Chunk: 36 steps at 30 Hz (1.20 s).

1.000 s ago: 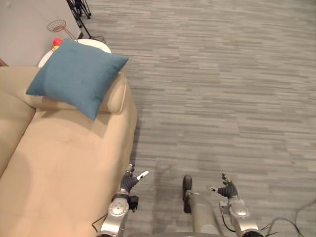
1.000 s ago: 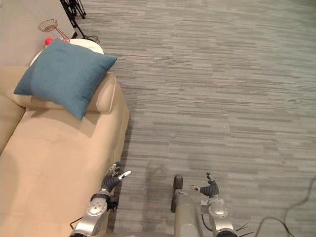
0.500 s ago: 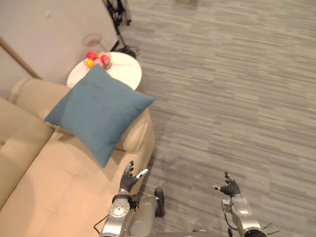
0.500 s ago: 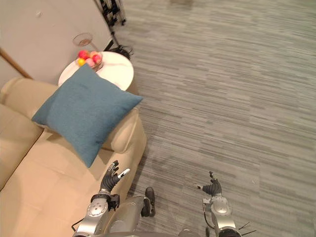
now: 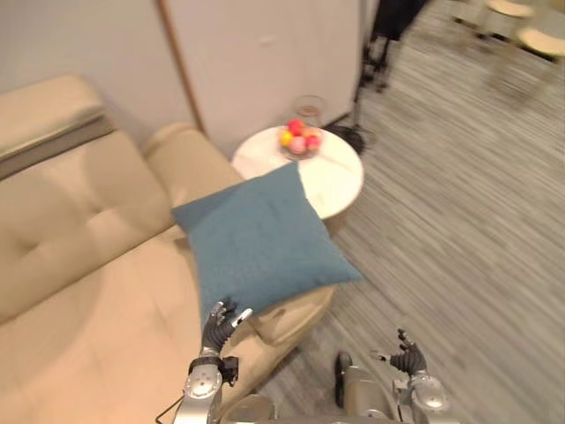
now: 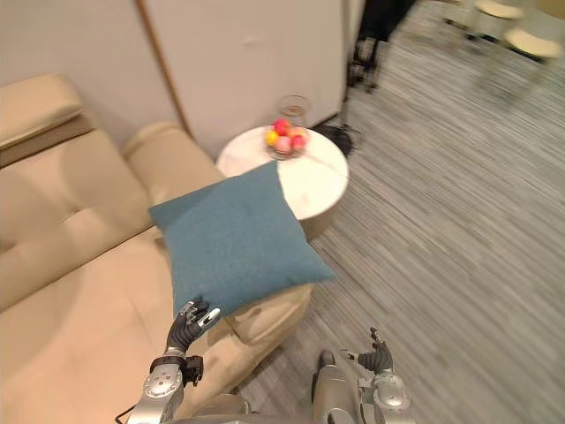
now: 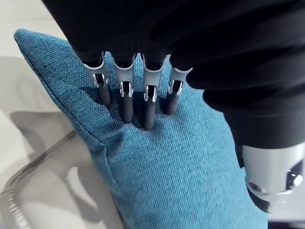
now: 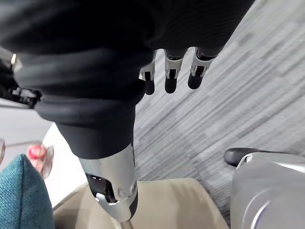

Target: Pick up cushions and gather them together orderly.

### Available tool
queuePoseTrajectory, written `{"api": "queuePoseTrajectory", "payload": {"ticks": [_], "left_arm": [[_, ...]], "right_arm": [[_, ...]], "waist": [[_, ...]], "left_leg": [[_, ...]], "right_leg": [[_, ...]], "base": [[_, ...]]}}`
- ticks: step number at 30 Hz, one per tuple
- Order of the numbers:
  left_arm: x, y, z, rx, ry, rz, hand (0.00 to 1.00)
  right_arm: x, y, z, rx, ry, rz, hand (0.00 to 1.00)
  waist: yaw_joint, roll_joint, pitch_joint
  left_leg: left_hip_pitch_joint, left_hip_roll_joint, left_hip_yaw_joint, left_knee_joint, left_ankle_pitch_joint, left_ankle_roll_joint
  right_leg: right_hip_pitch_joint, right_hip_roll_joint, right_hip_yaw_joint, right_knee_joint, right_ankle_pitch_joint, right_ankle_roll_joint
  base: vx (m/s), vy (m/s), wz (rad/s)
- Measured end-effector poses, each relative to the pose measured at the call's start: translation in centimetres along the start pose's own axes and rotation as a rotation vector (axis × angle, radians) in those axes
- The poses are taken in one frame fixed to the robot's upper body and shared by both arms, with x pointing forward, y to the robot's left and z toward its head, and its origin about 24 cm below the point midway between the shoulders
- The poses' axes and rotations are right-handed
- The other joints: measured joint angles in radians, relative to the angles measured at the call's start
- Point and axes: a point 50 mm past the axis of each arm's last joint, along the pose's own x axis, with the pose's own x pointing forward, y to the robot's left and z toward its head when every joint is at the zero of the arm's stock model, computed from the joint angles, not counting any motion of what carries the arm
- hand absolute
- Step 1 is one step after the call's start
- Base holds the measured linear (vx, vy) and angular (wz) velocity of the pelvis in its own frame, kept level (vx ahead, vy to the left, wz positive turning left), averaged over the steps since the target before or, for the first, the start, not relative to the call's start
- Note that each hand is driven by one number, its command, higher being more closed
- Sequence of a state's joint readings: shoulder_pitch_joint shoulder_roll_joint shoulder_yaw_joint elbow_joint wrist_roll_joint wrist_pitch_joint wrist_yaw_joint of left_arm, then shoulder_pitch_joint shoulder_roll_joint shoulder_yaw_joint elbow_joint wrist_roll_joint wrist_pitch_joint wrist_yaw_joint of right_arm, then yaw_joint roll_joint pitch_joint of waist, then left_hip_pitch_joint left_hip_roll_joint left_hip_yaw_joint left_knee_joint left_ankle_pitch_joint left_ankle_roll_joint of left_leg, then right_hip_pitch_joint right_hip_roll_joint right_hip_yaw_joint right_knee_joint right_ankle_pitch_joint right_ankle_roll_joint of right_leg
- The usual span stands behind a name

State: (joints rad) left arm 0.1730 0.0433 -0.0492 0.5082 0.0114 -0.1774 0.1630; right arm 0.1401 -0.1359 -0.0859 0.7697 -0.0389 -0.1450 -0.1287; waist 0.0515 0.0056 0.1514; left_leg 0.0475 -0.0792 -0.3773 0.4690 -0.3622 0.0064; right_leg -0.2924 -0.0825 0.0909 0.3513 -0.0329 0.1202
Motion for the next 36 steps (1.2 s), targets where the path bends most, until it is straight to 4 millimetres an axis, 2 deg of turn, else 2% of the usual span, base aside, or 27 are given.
{"api": "queuePoseTrajectory", "payload": {"ticks": [1, 2, 4, 5, 6, 7, 8, 9, 10, 12, 14, 18, 22, 23, 27, 31, 35, 36], "left_arm": [[-0.2, -0.4, -0.2, -0.013, 0.006, 0.000, 0.00], [-0.3, -0.7, -0.2, -0.019, 0.008, 0.000, 0.00], [-0.1, -1.4, 0.1, -0.022, -0.003, -0.022, 0.00], [0.1, -1.8, 0.5, -0.027, -0.015, -0.032, 0.00], [0.2, -2.0, 0.8, -0.029, -0.023, -0.039, 0.00], [0.2, -2.0, 0.8, -0.026, -0.024, -0.042, 0.00], [0.3, -2.1, 1.0, -0.018, -0.033, -0.050, 0.00], [0.3, -2.2, 1.1, -0.011, -0.038, -0.057, 0.00], [0.4, -2.0, 1.0, 0.006, -0.035, -0.059, 0.00], [0.5, -1.2, 0.8, 0.035, -0.028, -0.052, 0.00], [0.3, 0.2, -0.3, 0.078, 0.012, -0.033, 0.00], [-0.1, 2.1, -1.0, 0.091, 0.032, 0.017, 0.00], [0.0, 4.0, -0.5, 0.068, 0.011, 0.094, 0.00], [-0.1, 5.0, -0.5, 0.073, 0.010, 0.122, 0.00], [0.3, 7.2, 0.5, 0.093, -0.020, 0.181, 0.00], [1.5, 8.3, 2.1, 0.103, -0.063, 0.202, 0.00], [4.8, 8.3, 5.6, 0.094, -0.128, 0.199, 0.00], [5.2, 8.1, 6.3, 0.095, -0.142, 0.194, 0.00]], "right_arm": [[0.1, -0.5, 0.3, 0.014, -0.010, -0.020, 0.00], [0.3, -0.5, 1.0, 0.027, -0.038, -0.024, 0.00], [0.4, -0.5, 2.3, 0.078, -0.091, -0.033, 0.00], [0.4, -0.5, 2.3, 0.097, -0.097, -0.040, 0.00], [0.3, -0.6, 2.2, 0.125, -0.095, -0.050, 0.00], [0.4, -0.7, 2.2, 0.139, -0.095, -0.057, 0.00], [0.5, -0.7, 2.3, 0.154, -0.094, -0.061, 0.00], [0.6, -0.8, 2.4, 0.155, -0.096, -0.067, 0.00], [0.7, -1.2, 2.2, 0.152, -0.087, -0.077, 0.00], [0.7, -0.9, 1.9, 0.161, -0.071, -0.073, 0.00], [0.7, -0.7, 1.5, 0.178, -0.051, -0.078, 0.00], [0.6, -1.9, 1.3, 0.198, -0.051, -0.129, 0.00], [0.3, -3.6, 2.5, 0.168, -0.117, -0.166, 0.00], [0.4, -4.1, 3.3, 0.157, -0.153, -0.174, 0.00], [0.6, -5.7, 5.2, 0.112, -0.227, -0.194, 0.00], [1.4, -6.2, 7.6, 0.086, -0.294, -0.179, 0.00], [2.8, -4.0, 14.1, 0.045, -0.457, -0.086, 0.00], [2.9, -3.6, 15.1, 0.041, -0.480, -0.071, 0.00]], "waist": [[0.020, 0.020, -0.013], [0.023, 0.031, -0.019], [0.015, 0.034, -0.021], [0.015, 0.031, -0.019], [0.016, 0.026, -0.018], [0.017, 0.021, -0.017], [0.016, 0.014, -0.019], [0.017, 0.014, -0.019], [0.015, 0.017, -0.021], [0.017, 0.010, -0.024], [0.017, -0.014, -0.027], [0.013, -0.014, -0.029], [0.002, -0.013, -0.031], [-0.010, -0.012, -0.031], [-0.014, -0.012, -0.031], [-0.015, -0.011, -0.029], [-0.016, -0.013, 0.024], [-0.016, -0.013, 0.037]], "left_leg": [[-0.004, 0.037, -0.004, 0.000, 0.003, -0.009], [-0.011, 0.061, -0.004, -0.004, 0.016, -0.030], [-0.032, 0.122, 0.068, -0.028, 0.070, -0.120], [-0.048, 0.154, 0.143, -0.026, 0.089, -0.139], [-0.069, 0.194, 0.274, -0.015, 0.105, -0.124], [-0.079, 0.210, 0.341, -0.011, 0.109, -0.122], [-0.097, 0.235, 0.454, -0.024, 0.109, -0.116], [-0.100, 0.245, 0.510, -0.050, 0.110, -0.111], [-0.091, 0.250, 0.578, -0.107, 0.120, -0.090], [-0.077, 0.232, 0.568, -0.184, 0.122, -0.087], [-0.079, 0.216, 0.576, -0.199, 0.134, -0.069], [-0.069, 0.197, 0.605, -0.229, 0.152, -0.056], [-0.068, 0.182, 0.622, -0.277, 0.172, -0.054], [-0.067, 0.182, 0.623, -0.283, 0.174, -0.056], [-0.072, 0.181, 0.628, -0.309, 0.188, -0.067], [-0.091, 0.180, 0.629, -0.327, 0.201, -0.071], [-0.167, 0.179, 0.632, -0.299, 0.219, -0.065], [-0.178, 0.180, 0.631, -0.290, 0.219, -0.065]], "right_leg": [[0.010, 0.010, -0.038, 0.010, -0.019, -0.024], [0.018, 0.009, -0.077, 0.012, -0.030, -0.041], [0.065, -0.005, -0.182, -0.002, -0.045, -0.066], [0.102, -0.010, -0.231, -0.025, -0.051, -0.075], [0.142, -0.014, -0.276, -0.057, -0.055, -0.082], [0.160, -0.019, -0.297, -0.076, -0.056, -0.082], [0.175, -0.028, -0.326, -0.100, -0.055, -0.082], [0.177, -0.030, -0.338, -0.108, -0.054, -0.082], [0.177, -0.028, -0.362, -0.124, -0.044, -0.075], [0.180, -0.018, -0.363, -0.171, -0.017, -0.066], [0.184, -0.021, -0.338, -0.218, 0.020, -0.066], [0.192, -0.032, -0.301, -0.265, 0.063, -0.055], [0.180, -0.030, -0.283, -0.304, 0.098, -0.056], [0.180, -0.027, -0.279, -0.314, 0.106, -0.059], [0.162, -0.022, -0.271, -0.321, 0.112, -0.060], [0.130, -0.020, -0.269, -0.320, 0.118, -0.064], [0.054, -0.020, -0.260, -0.319, 0.147, -0.081], [0.047, -0.020, -0.259, -0.319, 0.149, -0.082]], "base": [[0.28, -0.249, 0.80], [0.30, -0.318, 1.12], [0.28, -0.356, 1.49], [0.18, -0.292, 1.62], [0.11, -0.202, 1.39], [0.05, -0.132, 1.25], [0.00, -0.066, 0.86], [-0.03, -0.043, 0.91], [-0.04, -0.014, 0.70], [-0.06, 0.023, 0.39], [-0.09, 0.080, -0.10], [-0.10, 0.039, -0.24], [-0.11, -0.008, -0.11], [-0.10, -0.040, -0.13], [-0.06, -0.048, -0.07], [-0.01, -0.026, -0.02], [0.00, -0.021, -0.05], [-0.05, -0.036, -0.07]]}}
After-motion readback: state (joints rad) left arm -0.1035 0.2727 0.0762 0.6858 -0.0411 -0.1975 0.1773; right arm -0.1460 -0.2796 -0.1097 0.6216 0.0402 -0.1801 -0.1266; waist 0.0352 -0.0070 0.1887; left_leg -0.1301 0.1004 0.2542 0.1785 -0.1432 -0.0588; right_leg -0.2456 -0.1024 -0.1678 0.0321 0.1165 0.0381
